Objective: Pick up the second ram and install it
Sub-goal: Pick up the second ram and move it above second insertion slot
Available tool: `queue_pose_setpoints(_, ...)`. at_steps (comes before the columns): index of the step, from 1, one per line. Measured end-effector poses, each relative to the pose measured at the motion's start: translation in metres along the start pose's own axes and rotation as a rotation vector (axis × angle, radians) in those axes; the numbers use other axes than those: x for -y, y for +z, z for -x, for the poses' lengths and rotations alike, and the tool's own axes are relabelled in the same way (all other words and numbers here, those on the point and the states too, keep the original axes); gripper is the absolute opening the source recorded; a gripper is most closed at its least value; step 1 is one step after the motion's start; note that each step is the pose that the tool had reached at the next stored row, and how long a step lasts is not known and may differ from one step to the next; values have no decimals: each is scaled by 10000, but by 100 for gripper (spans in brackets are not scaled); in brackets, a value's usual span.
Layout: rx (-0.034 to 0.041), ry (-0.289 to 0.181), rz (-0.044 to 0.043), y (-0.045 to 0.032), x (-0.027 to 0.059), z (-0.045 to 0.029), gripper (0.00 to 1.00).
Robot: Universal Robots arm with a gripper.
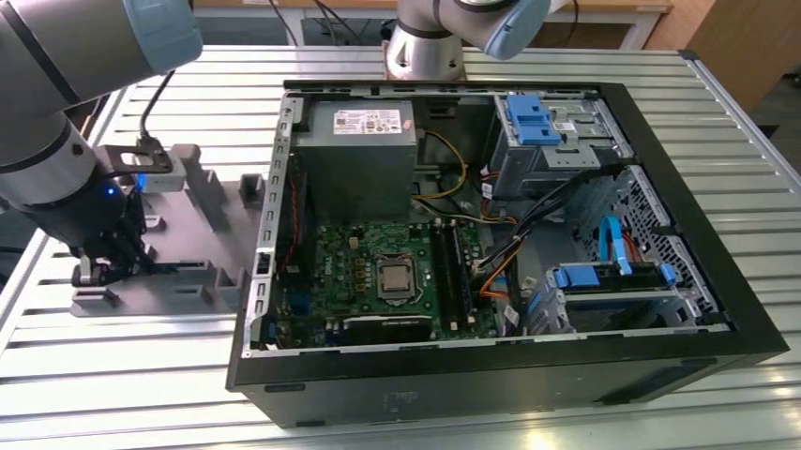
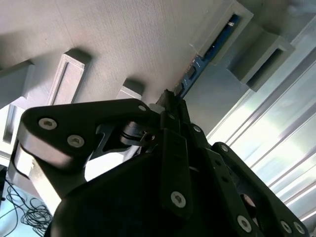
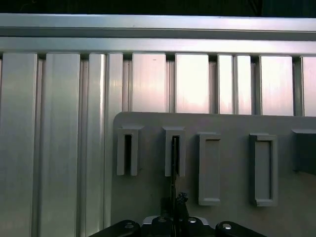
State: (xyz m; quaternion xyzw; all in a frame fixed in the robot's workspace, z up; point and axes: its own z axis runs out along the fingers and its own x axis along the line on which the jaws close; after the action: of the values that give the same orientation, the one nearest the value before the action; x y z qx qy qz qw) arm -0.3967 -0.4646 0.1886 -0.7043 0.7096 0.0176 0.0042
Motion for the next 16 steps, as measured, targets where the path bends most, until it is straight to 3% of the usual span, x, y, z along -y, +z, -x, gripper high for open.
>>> queue_pose_setpoints(7,4,-62,-7,-10,1,0,14)
queue_pose_setpoints(16,0,-62,-1,-270,-5,8,14)
